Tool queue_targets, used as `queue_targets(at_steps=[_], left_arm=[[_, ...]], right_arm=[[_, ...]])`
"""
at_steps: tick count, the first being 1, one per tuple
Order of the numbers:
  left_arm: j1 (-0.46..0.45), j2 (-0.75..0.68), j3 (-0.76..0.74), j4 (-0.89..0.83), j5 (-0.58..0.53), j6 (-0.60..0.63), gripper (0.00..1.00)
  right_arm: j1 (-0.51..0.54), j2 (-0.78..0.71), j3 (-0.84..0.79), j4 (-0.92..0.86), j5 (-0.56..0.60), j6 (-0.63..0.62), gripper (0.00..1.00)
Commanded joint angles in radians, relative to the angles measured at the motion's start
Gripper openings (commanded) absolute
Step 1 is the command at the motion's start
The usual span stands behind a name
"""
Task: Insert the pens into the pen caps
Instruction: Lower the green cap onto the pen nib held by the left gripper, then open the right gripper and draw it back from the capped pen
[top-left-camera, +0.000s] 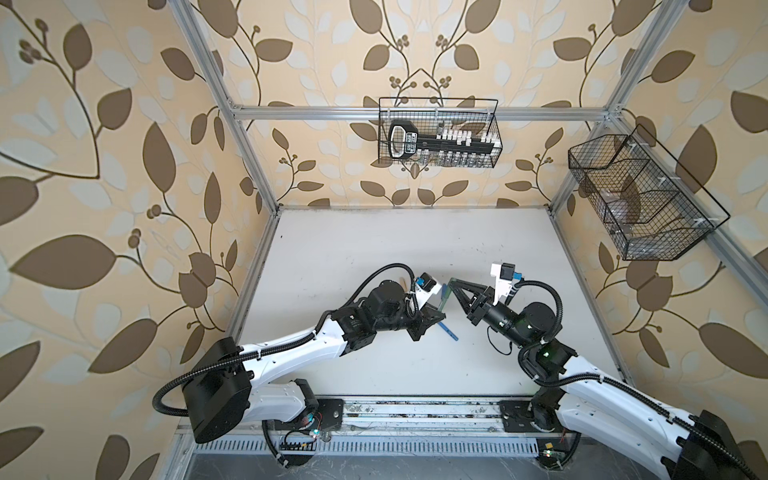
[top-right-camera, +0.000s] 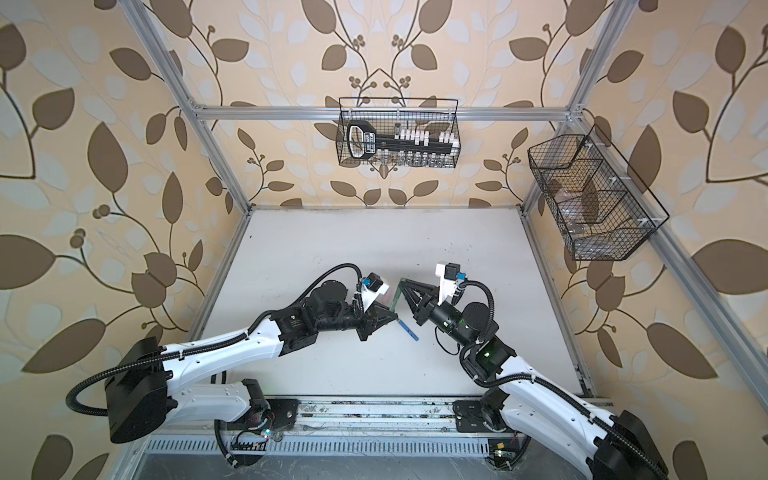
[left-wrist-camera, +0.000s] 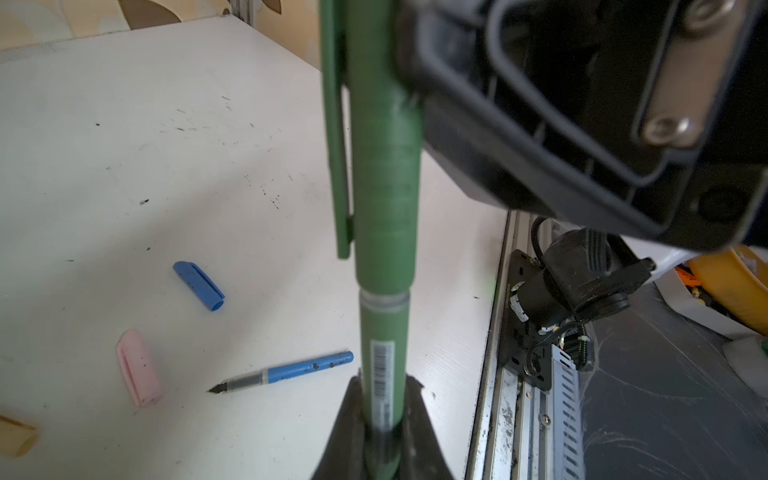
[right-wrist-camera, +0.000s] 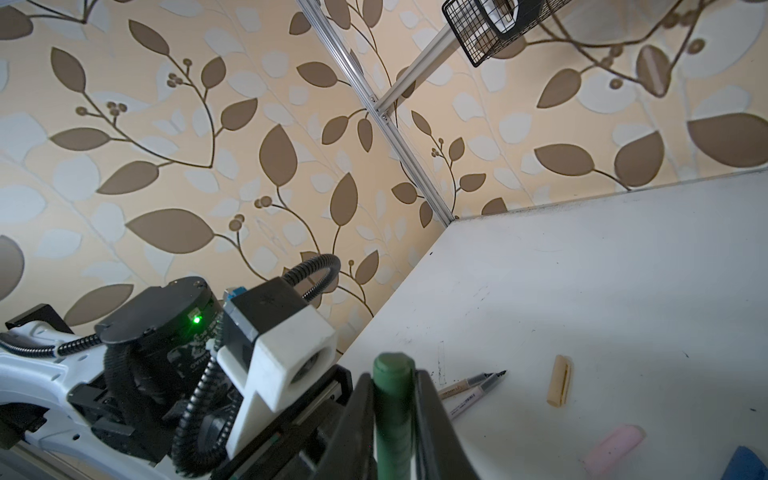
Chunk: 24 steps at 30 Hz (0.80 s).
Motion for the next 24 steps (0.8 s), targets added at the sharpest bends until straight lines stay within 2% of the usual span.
queue_targets(at_steps=[1, 3, 7, 9, 11, 16, 19, 24], left_arm=[[-0.008, -0.022, 0.053, 0.039, 0.012, 0.002, 0.0], [-0.008, -0.016, 0.061, 0.032, 0.006, 0.006, 0.0], [-0.008, 0.0, 0.067, 0.014, 0.007, 0.013, 0.0], [-0.008, 0.004, 0.065, 0.014, 0.01, 0.012, 0.0], [-0.008, 0.004, 0.061, 0.018, 0.013, 0.012, 0.0], [-0.008, 0.01, 0.063, 0.016, 0.012, 0.02, 0.0], [-0.008, 0.016, 0.069, 0.02, 0.011, 0.014, 0.0], [-0.008, 0.017, 0.067, 0.036, 0.021, 0.004, 0.0]], right_arm=[[0.007, -0.037, 0.0, -0.067, -0.01, -0.059, 0.23], [0.006, -0.065, 0.018, -0.123, -0.034, -0.084, 0.29], [0.007, -0.128, 0.069, -0.259, -0.062, -0.134, 0.48], [-0.003, -0.14, 0.108, -0.328, -0.066, -0.143, 0.54], [-0.034, -0.126, 0.154, -0.389, -0.098, -0.137, 0.56], [-0.152, -0.074, 0.232, -0.448, -0.303, -0.101, 0.61], [-0.171, -0.045, 0.302, -0.584, -0.329, -0.158, 0.61], [-0.182, -0.023, 0.346, -0.624, -0.382, -0.182, 0.61]])
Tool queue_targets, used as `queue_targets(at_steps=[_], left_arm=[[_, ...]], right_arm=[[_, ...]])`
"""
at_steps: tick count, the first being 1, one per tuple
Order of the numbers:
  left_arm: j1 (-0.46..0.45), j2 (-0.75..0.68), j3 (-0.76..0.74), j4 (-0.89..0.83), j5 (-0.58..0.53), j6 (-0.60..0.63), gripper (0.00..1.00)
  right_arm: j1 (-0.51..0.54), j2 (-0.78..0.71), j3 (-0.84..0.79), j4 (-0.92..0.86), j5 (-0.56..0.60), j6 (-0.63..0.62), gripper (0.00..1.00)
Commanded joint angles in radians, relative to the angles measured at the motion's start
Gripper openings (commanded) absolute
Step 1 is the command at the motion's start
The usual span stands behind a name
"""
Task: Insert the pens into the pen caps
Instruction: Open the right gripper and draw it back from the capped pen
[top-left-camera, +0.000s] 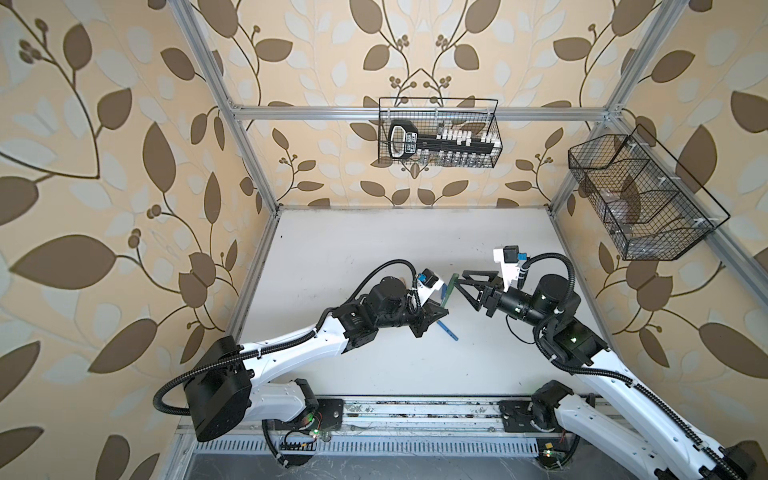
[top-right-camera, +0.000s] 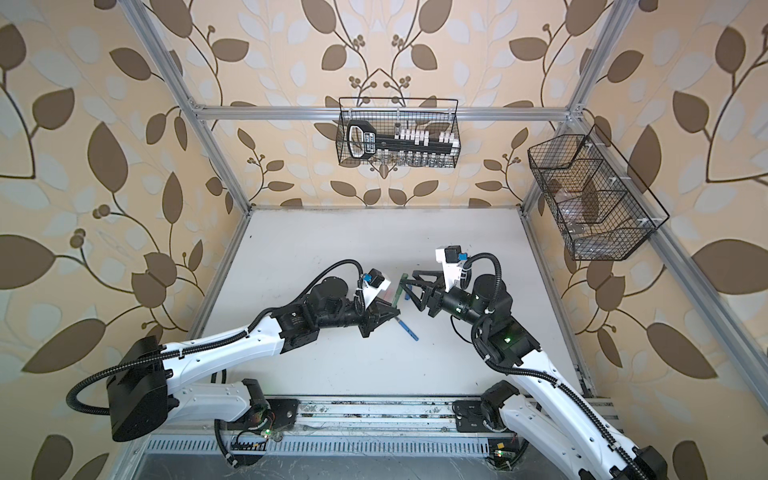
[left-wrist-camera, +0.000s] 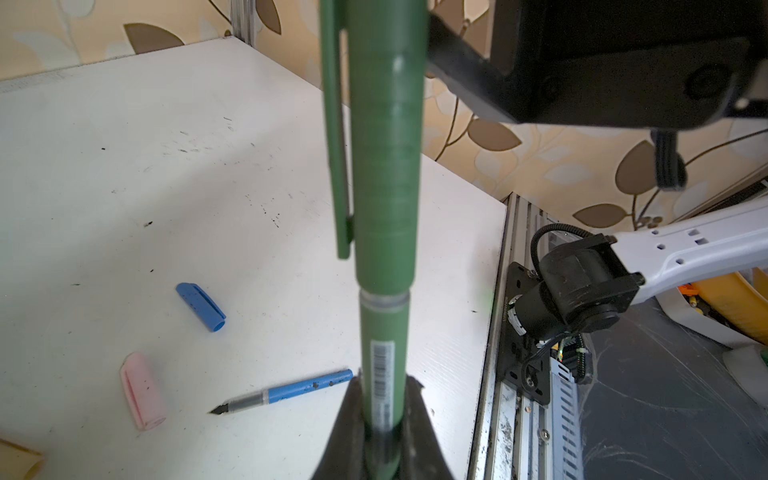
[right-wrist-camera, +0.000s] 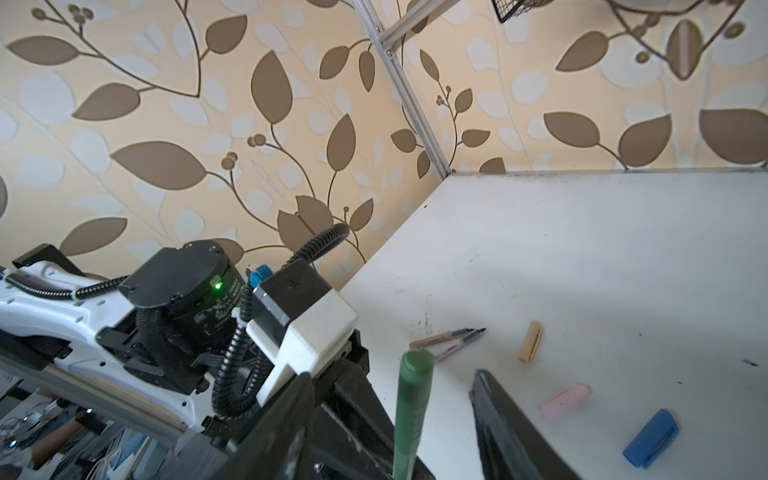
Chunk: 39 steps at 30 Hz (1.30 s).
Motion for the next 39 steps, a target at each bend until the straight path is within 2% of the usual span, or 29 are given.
queue_targets(at_steps=[1, 21, 30, 36, 39], left_arm=[[-0.008, 0.005, 0.037, 0.038, 0.023, 0.001, 0.0], [-0.008, -0.003, 0.036, 0.026, 0.033, 0.002, 0.0], [-0.008, -0.007, 0.04, 0.045, 0.012, 0.003, 0.0], [-0.008, -0.011, 0.059, 0.05, -0.023, 0.015, 0.0], [-0.008, -0.017, 0.073, 0.053, -0.078, 0.033, 0.0]], right_arm=[[-0.004, 0.009, 0.044, -0.081, -0.079, -0.037, 0.61], [-0.003, 0.078, 0.123, -0.135, -0.086, -0.073, 0.51], [0.012, 0.095, 0.131, -0.152, -0.092, -0.076, 0.39], [0.036, 0.102, 0.125, -0.154, -0.089, -0.078, 0.18], [0.043, 0.11, 0.121, -0.16, -0.086, -0.079, 0.12]])
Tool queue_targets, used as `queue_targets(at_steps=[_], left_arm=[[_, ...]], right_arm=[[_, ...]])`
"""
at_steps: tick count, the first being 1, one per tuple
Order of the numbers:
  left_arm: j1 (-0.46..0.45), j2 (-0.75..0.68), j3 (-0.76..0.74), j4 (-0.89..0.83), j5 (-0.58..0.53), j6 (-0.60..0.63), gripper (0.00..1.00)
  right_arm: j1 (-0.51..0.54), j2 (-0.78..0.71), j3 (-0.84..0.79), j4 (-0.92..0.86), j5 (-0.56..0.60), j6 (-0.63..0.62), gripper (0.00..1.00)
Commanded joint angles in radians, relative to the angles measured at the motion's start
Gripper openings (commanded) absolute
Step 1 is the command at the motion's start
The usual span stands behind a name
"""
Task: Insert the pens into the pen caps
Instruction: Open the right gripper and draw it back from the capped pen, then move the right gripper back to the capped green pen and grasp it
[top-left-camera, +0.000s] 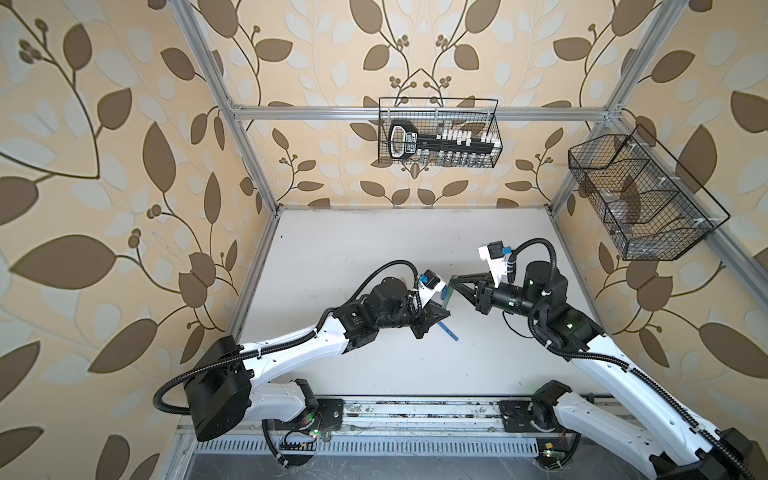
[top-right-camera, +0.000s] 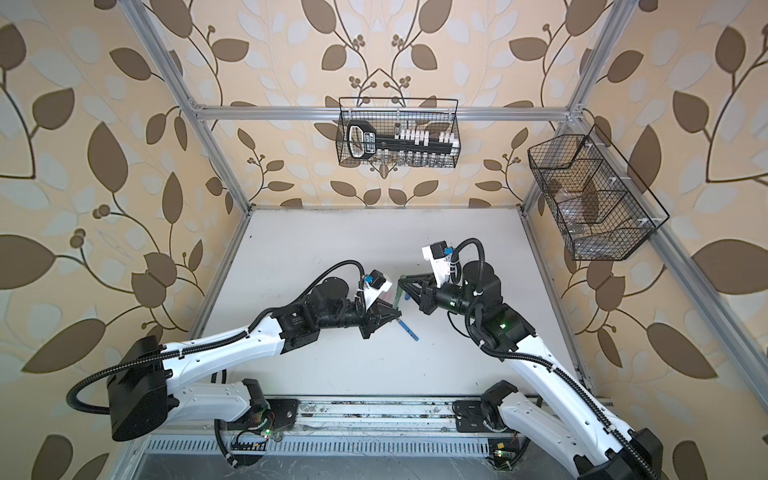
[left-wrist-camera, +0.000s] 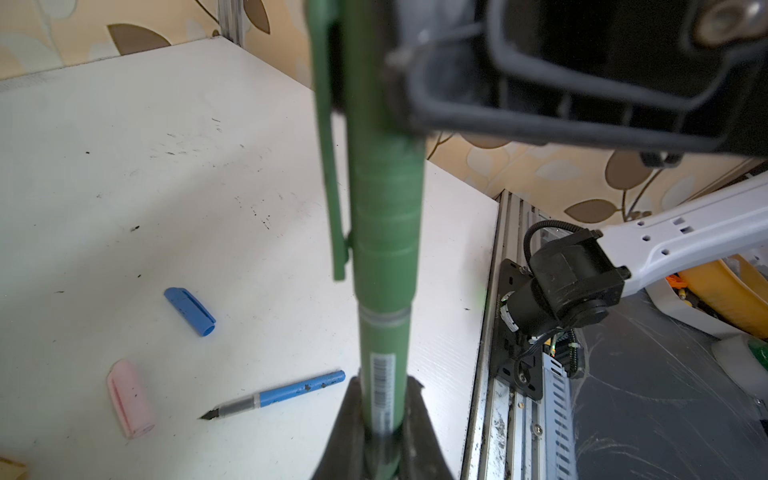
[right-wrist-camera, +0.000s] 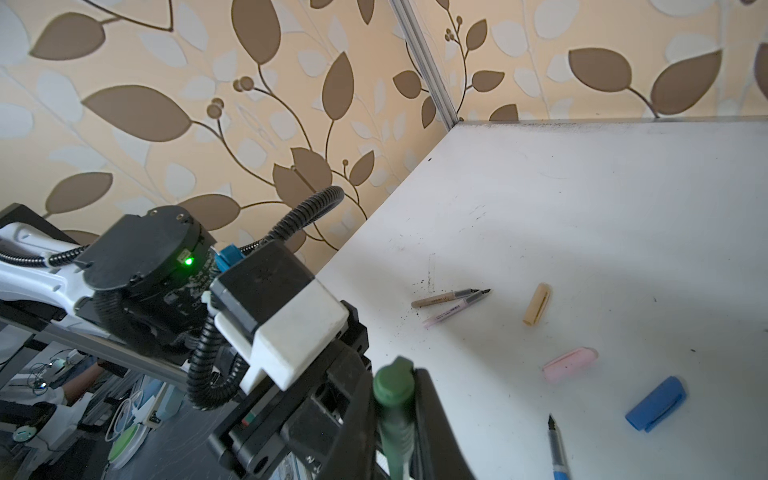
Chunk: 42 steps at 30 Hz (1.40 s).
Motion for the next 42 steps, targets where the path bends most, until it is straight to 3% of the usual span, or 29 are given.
queue_targets(at_steps=[1, 7, 10, 14, 18, 26, 34, 36, 38, 42], left_arm=[[-0.003, -0.021, 0.069, 0.058, -0.107, 0.032, 0.0], [0.0, -0.024, 0.089, 0.172, -0.246, 0.07, 0.0], [0.014, -0.008, 0.128, 0.201, -0.247, 0.087, 0.0], [0.053, 0.0, 0.162, 0.278, -0.205, 0.089, 0.0], [0.142, 0.018, 0.196, 0.395, -0.066, 0.006, 0.0], [0.238, 0.034, 0.242, 0.524, 0.031, -0.096, 0.0], [0.233, 0.072, 0.244, 0.311, 0.138, -0.04, 0.0], [0.226, 0.074, 0.209, 0.25, 0.154, -0.031, 0.0], [0.214, 0.075, 0.168, 0.2, 0.161, -0.031, 0.0], [0.201, 0.078, 0.093, 0.207, 0.203, -0.08, 0.0]], right_arm=[[0.024, 0.006, 0.014, -0.017, -0.042, -0.007, 0.11], [0.027, 0.004, -0.006, -0.019, -0.03, 0.002, 0.0], [0.033, 0.005, -0.022, -0.013, -0.026, 0.006, 0.0], [0.048, 0.009, -0.061, 0.011, -0.022, 0.018, 0.0], [0.074, 0.027, -0.105, 0.053, -0.013, 0.036, 0.0], [0.129, 0.042, -0.15, 0.087, 0.002, 0.043, 0.0], [0.092, -0.026, -0.058, -0.01, 0.022, -0.003, 0.0], [0.04, -0.051, -0.027, -0.038, 0.006, -0.014, 0.08], [-0.011, -0.08, 0.01, -0.08, -0.009, -0.042, 0.29], [-0.065, -0.111, 0.042, -0.107, -0.094, -0.061, 0.46]])
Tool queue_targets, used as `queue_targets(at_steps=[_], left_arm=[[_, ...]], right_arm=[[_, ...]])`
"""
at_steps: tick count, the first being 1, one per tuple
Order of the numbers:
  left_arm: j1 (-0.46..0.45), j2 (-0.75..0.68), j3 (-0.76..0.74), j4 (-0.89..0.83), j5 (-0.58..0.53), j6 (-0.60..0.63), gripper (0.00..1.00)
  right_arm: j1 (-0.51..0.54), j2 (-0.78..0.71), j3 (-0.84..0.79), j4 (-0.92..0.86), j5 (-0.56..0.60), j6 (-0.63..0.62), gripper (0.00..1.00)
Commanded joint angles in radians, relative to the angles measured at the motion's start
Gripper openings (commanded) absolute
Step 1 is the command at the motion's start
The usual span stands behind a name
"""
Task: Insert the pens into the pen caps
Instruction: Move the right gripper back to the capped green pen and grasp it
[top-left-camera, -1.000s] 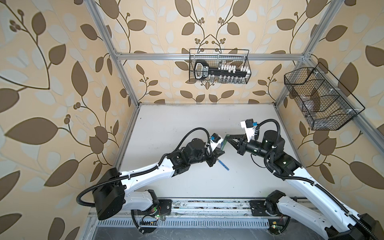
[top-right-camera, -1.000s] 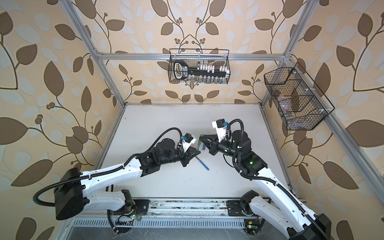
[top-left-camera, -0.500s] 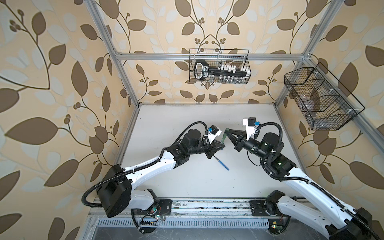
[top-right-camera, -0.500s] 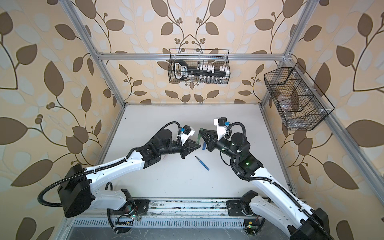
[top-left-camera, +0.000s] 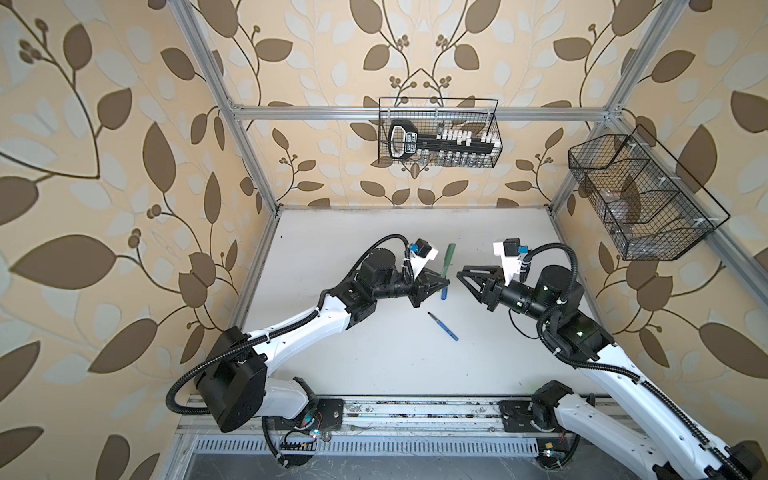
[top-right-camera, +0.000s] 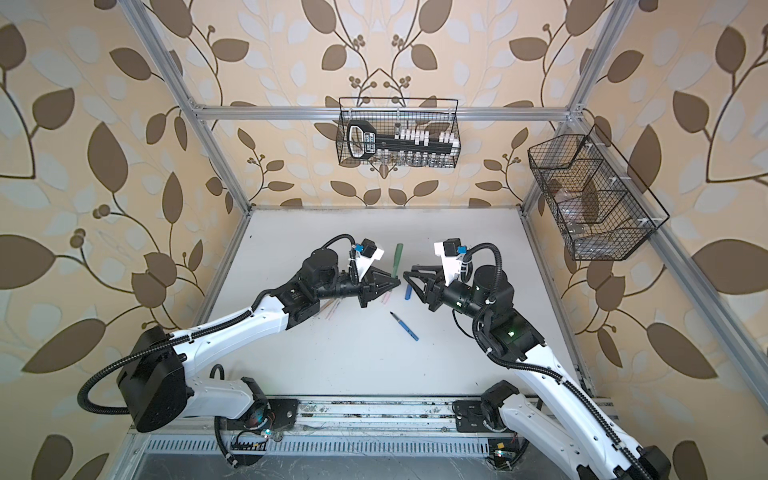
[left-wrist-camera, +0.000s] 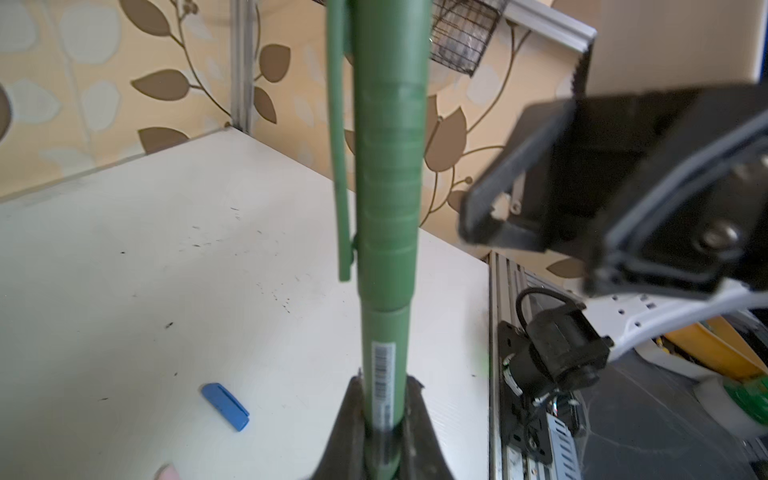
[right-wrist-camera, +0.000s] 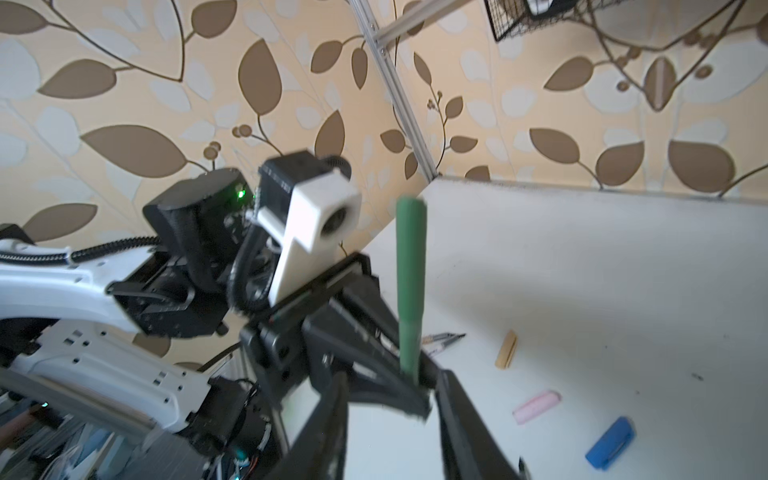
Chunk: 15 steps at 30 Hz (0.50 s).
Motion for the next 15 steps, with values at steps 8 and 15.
queue_targets(at_steps=[8, 15], left_arm=[[-0.055, -0.03, -0.064, 0.014, -0.005, -0.058, 0.0], [-0.105, -0.062, -0.064, -0.016, -0.025, -0.04, 0.0]], right_arm=[[-0.022, 0.007, 0.025, -0.039, -0.19, 0.007, 0.59], [-0.024, 0.096, 0.061, -0.01, -0.209, 0.005, 0.63]])
